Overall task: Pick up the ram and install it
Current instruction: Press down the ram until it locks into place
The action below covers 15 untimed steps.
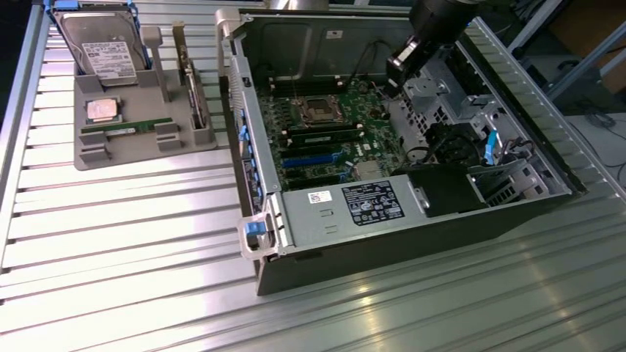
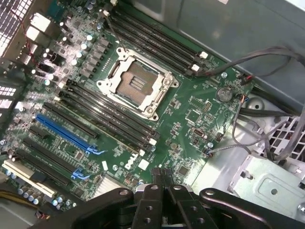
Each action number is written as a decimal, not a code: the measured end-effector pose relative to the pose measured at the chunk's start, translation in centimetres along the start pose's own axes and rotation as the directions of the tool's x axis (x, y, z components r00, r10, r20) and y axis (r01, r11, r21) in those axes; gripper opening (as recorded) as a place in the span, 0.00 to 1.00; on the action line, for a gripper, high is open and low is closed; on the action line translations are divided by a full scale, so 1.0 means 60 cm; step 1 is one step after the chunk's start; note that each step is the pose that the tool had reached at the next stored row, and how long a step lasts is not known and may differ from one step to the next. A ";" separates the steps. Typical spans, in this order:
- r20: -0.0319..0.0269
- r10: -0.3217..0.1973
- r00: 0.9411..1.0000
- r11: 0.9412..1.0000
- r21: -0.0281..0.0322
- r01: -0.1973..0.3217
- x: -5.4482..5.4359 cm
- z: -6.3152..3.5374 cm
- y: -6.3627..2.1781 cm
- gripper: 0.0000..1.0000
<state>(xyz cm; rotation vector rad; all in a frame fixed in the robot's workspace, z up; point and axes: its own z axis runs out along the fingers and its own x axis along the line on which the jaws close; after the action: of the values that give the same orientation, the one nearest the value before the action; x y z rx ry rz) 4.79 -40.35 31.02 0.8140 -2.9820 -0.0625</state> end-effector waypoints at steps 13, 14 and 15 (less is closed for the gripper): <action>0.008 0.174 0.985 0.985 -0.007 -0.174 0.000 0.000 0.000 0.10; 0.009 0.191 0.982 0.982 -0.008 -0.191 0.000 0.000 0.000 0.10; 0.010 0.199 0.980 0.980 -0.008 -0.199 0.000 0.000 0.000 0.10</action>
<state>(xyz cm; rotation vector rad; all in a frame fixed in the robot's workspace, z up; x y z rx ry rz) 4.79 -40.35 31.01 0.5112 -3.0528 -0.0700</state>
